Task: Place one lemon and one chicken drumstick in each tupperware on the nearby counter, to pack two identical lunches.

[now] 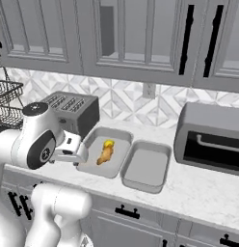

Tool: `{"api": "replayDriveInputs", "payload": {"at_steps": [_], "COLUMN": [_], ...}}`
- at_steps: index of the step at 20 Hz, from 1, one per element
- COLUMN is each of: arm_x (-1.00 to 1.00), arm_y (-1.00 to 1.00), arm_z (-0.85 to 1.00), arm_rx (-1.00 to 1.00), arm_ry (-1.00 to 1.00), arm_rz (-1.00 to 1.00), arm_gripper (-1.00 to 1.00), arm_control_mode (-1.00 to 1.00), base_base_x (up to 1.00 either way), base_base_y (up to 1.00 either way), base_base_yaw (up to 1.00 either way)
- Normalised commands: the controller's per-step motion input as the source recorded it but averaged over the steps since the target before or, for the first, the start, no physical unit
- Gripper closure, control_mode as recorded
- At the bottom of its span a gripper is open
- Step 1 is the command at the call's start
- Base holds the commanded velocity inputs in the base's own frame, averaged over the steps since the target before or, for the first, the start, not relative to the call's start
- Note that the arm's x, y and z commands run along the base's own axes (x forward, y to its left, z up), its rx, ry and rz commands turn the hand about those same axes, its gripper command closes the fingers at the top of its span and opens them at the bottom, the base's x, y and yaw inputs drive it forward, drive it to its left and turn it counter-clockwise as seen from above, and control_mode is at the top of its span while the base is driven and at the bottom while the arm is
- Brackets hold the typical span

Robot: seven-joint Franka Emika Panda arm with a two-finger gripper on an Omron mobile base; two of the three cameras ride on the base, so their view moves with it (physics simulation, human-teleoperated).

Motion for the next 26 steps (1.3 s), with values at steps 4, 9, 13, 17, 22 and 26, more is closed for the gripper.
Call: {"api": "replayDriveInputs", "payload": {"at_steps": [4, 9, 13, 17, 22, 26], "arm_x": [0.0, 0.0, 0.0, 0.0, 0.0, 0.0], "arm_y": [0.0, 0.0, 0.0, 0.0, 0.0, 0.0], "arm_z": [0.0, 0.0, 0.0, 0.0, 0.0, 0.0], "arm_rx": [0.0, 0.0, 0.0, 0.0, 0.0, 0.0], "arm_ry": [0.0, 0.0, 0.0, 0.0, 0.0, 0.0], "arm_rz": [0.0, 0.0, 0.0, 0.0, 0.0, 0.0], "arm_gripper": [-1.0, -1.0, -1.0, -1.0, -1.0, -1.0], "arm_control_mode": [1.0, 1.0, 1.0, 1.0, 1.0, 1.0], "base_base_x": [-0.94, -0.96, -0.75, -0.43, -0.48, -0.39], "base_base_y": [-0.13, -0.54, -0.57, -0.08, 0.2, 0.67], "base_base_yaw": [0.68, 0.69, 0.84, 0.95, 0.84, 0.84]}}
